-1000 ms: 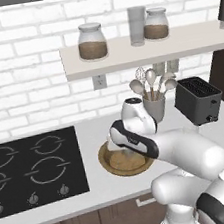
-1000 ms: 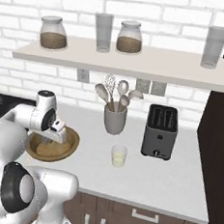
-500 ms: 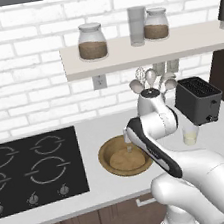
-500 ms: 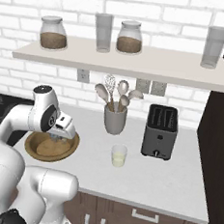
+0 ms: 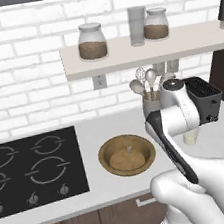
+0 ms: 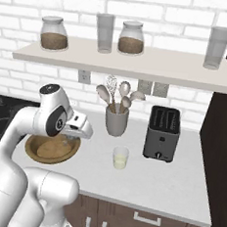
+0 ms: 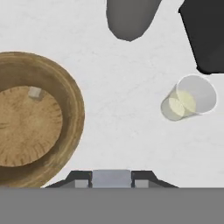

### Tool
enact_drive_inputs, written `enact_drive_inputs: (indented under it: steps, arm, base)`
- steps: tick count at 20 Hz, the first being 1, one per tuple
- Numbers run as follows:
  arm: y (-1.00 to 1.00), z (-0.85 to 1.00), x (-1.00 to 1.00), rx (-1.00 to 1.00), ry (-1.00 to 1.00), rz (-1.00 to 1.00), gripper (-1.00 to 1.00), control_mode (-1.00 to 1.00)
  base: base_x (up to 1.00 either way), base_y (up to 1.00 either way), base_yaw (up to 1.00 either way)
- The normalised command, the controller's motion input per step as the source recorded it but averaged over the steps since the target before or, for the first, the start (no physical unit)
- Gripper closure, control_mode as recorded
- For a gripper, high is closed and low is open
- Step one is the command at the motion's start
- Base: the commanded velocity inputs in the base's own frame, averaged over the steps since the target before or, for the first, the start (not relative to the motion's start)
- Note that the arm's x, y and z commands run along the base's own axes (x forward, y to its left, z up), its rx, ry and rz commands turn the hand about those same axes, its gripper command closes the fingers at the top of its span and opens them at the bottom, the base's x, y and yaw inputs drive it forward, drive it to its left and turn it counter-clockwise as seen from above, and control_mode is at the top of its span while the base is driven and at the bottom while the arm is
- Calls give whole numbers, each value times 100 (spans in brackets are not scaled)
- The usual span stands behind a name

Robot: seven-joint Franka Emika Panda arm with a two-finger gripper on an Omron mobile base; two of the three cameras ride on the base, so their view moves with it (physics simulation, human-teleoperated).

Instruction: Grab a lemon wedge from the fridge and one ice cube from the ice bowl, and put them in the glass of lemonade.

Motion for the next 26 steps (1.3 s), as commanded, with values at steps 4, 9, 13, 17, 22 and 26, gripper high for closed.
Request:
enact_drive_inputs:
  steps: [4,9,13,17,22,26]
  arm:
    - [-70,30,-13,-10,0,0,100,-100]
    - [-75,13,-2,-12,0,0,100,-100]
    - [-74,2,0,-13,0,0,100,-100]
    - [-50,0,10,-10,0,0,100,-100]
    - [-16,-14,45,-6,0,0,100,-100]
    - [-10,-26,54,-4,0,0,100,-100]
  base:
    - [0,0,0]
    - [0,0,0]
    - [0,0,0]
    - [0,0,0]
    - [0,0,0]
    - [0,0,0]
